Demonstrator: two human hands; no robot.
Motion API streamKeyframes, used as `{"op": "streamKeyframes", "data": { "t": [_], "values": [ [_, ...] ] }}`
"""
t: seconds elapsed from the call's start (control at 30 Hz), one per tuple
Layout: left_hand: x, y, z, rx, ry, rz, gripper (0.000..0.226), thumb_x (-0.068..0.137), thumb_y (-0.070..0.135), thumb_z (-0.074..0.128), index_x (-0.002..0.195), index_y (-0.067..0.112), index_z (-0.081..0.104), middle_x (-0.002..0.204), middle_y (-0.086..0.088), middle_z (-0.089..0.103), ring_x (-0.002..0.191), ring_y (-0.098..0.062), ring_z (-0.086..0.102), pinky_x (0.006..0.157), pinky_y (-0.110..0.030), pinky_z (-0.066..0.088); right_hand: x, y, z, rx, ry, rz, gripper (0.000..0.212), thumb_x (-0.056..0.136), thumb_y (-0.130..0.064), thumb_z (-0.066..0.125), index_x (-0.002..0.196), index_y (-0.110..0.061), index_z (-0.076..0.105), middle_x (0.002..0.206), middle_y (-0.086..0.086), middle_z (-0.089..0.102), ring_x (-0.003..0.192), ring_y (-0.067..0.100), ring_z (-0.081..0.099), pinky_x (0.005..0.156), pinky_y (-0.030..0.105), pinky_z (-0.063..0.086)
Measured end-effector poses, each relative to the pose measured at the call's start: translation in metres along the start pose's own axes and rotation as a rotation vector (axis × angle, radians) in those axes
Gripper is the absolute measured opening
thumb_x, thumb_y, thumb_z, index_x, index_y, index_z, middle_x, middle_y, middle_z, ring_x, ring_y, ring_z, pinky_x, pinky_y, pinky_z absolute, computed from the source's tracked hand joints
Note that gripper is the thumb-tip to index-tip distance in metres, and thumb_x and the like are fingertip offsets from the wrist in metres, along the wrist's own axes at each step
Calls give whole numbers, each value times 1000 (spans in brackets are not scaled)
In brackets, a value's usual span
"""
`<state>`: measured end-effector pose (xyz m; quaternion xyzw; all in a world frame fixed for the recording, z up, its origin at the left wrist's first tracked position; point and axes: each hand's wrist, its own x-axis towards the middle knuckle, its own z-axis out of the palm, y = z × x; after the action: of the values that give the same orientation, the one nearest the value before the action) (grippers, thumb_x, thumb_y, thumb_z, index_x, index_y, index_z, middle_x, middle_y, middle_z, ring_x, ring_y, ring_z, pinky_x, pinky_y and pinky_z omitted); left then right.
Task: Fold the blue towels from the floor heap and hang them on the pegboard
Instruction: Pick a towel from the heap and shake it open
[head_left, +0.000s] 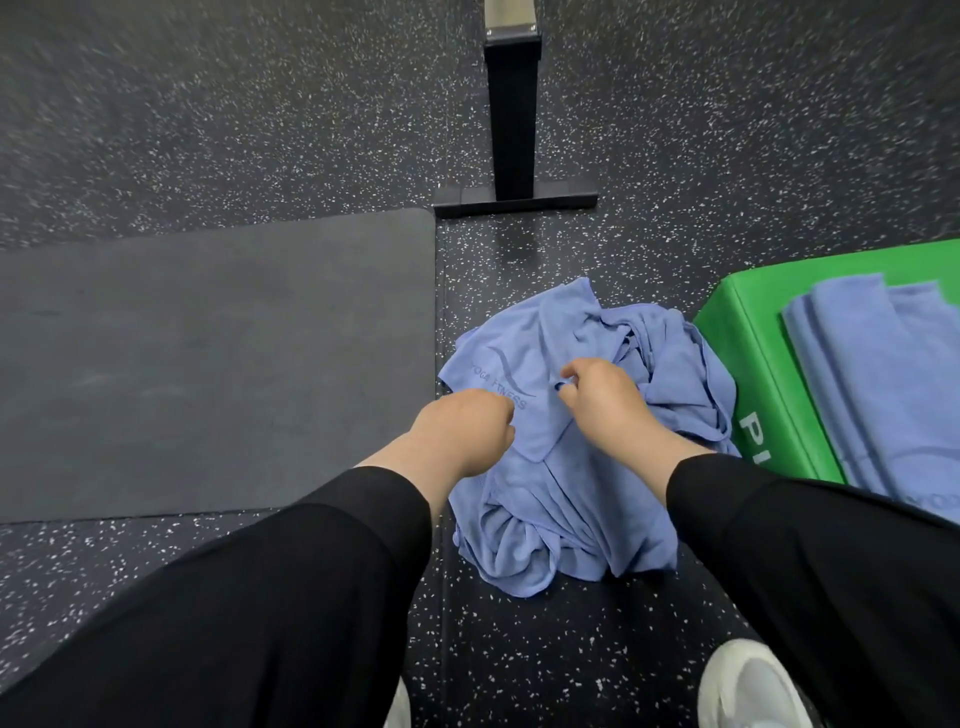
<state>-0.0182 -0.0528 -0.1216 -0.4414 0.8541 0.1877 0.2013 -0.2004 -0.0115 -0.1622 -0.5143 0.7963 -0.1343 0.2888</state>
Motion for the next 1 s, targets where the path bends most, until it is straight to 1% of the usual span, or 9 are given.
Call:
{"op": "streamKeyframes", "data": {
  "t": [0.1, 0.3, 0.4, 0.47, 0.57, 0.63, 0.77, 0.9, 1.0],
  "values": [
    [-10, 6, -22, -62, 93, 1, 29, 102, 27, 43, 117, 15, 64, 109, -6, 68, 98, -30, 63, 75, -35, 51, -5, -12, -34, 59, 42, 32, 23, 98, -9, 44, 98, 2, 65, 95, 20, 66, 91, 36, 61, 73, 38, 45],
    [-53, 35, -95, -405, 337, -41, 28, 100, 23, 44, 117, 19, 66, 107, -3, 71, 96, -27, 63, 79, -36, 53, -47, -52, -138, 347, 272, -6, 24, 96, -11, 48, 90, -4, 70, 84, 8, 65, 84, 28, 59, 64, 27, 35],
    [-87, 60, -135, -529, 428, 19, 31, 103, 26, 47, 131, 23, 60, 118, 0, 67, 104, -22, 62, 88, -34, 50, -87, -84, -189, 347, 304, -105, 27, 95, -8, 46, 93, -11, 73, 67, -6, 60, 59, 4, 52, 53, 22, 33],
    [-116, 78, -159, -619, 492, 75, 37, 103, 26, 49, 139, 25, 55, 118, 5, 65, 103, -17, 61, 90, -31, 48, -119, -108, -221, 338, 339, -169, 31, 94, -5, 44, 95, -14, 73, 59, -13, 51, 51, 3, 46, 47, 17, 31],
    [-164, 102, -192, -870, 581, 152, 41, 102, 27, 54, 143, 26, 53, 116, 11, 66, 106, -7, 60, 97, -24, 44, -171, -140, -263, 313, 404, -336, 30, 93, -3, 47, 99, -22, 70, 75, -13, 60, 68, 0, 55, 60, 10, 40],
    [-194, 113, -204, -981, 589, 211, 39, 101, 28, 56, 141, 25, 56, 115, 15, 66, 110, -2, 60, 101, -23, 43, -201, -147, -279, 352, 407, -413, 25, 94, -5, 52, 106, -20, 69, 86, -5, 66, 76, 5, 57, 72, 20, 46],
    [-234, 122, -198, -1057, 555, 291, 33, 98, 25, 62, 131, 22, 65, 115, 10, 72, 110, -3, 65, 105, -32, 48, -238, -136, -276, 397, 352, -468, 17, 96, -13, 62, 108, -24, 65, 86, 3, 67, 76, 19, 60, 73, 33, 47],
    [-248, 125, -185, -1002, 494, 320, 20, 99, 22, 62, 116, 20, 72, 107, 7, 76, 103, -8, 68, 96, -26, 52, -251, -133, -263, 405, 275, -496, 18, 97, -12, 61, 108, -26, 65, 89, 6, 69, 85, 29, 63, 82, 43, 50],
    [-247, 123, -183, -953, 491, 297, 14, 99, 29, 62, 99, 20, 72, 89, 6, 74, 79, -9, 64, 73, -21, 48, -251, -130, -257, 425, 242, -496, 19, 97, -11, 61, 103, -28, 65, 86, 2, 71, 82, 27, 64, 80, 42, 50]
  ]
}}
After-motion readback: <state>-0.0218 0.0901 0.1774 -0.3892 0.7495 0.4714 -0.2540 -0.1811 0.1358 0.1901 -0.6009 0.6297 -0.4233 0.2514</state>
